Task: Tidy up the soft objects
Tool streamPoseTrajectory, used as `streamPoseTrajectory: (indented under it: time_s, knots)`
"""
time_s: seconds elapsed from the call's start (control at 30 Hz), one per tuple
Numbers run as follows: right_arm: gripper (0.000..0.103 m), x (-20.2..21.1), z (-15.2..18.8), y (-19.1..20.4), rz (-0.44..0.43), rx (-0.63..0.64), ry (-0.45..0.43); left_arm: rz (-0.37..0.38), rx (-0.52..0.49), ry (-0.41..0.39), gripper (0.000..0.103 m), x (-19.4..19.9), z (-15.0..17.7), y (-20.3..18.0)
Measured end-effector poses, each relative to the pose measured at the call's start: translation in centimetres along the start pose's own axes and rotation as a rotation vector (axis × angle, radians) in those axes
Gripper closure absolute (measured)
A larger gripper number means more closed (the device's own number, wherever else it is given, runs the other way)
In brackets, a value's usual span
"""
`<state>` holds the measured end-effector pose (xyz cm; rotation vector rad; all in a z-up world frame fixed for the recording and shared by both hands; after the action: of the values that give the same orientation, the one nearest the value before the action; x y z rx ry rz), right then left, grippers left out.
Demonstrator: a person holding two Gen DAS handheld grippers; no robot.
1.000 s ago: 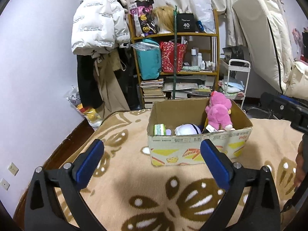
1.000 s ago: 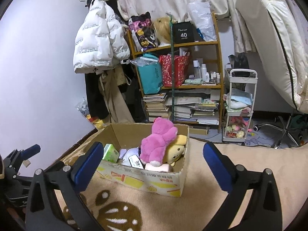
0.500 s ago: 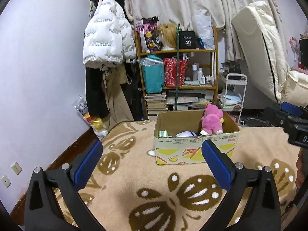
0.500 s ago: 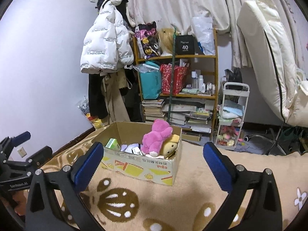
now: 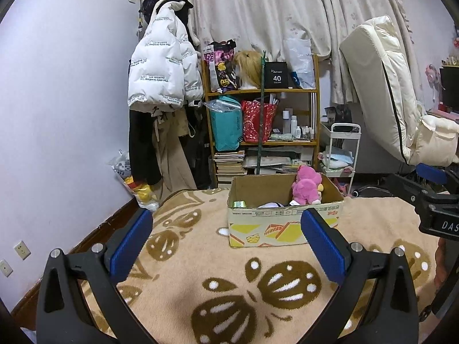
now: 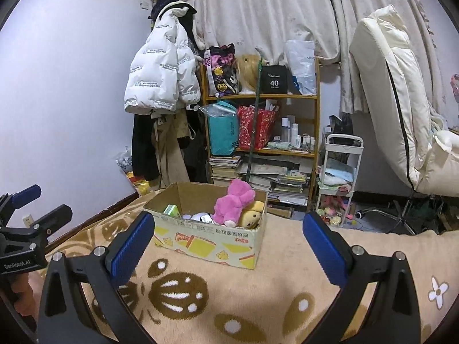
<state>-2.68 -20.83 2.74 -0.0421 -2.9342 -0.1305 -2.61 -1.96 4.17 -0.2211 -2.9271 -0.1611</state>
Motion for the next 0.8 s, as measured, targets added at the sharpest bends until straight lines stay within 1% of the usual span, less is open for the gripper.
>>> streamPoseTrajectory:
  time_s: [0.27,0.5,0.8]
  knots:
    - [0.0,-0.1,0.4,-1.0,0.037,0.007,-0.009,0.003,0.026,0.011,0.001,-0.9,0.4,0.0]
    - [0.0,-1.1,1.1,-2.4,0.055,-0.039,0.018,0.007,0.038,0.026,0.001,-1.9,0.8,-0.2]
    - [0.0,-1.5,1.6,-3.0,0.071,-0.031,0.032,0.009,0.032,0.033,0.001,-2.5,1.0,-0.4]
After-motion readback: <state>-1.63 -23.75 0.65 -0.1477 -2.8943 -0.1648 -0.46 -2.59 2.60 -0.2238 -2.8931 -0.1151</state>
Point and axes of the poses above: each gripper's, at about its wrist camera, not at the fingertips, and x roughly against the way its jaws point, y to its left, z to its underside, the point moved 3 cm from there along -x, roughly the way its jaws point, and after that the axes turned 12 degrees about -y, right-handed, at the moved point
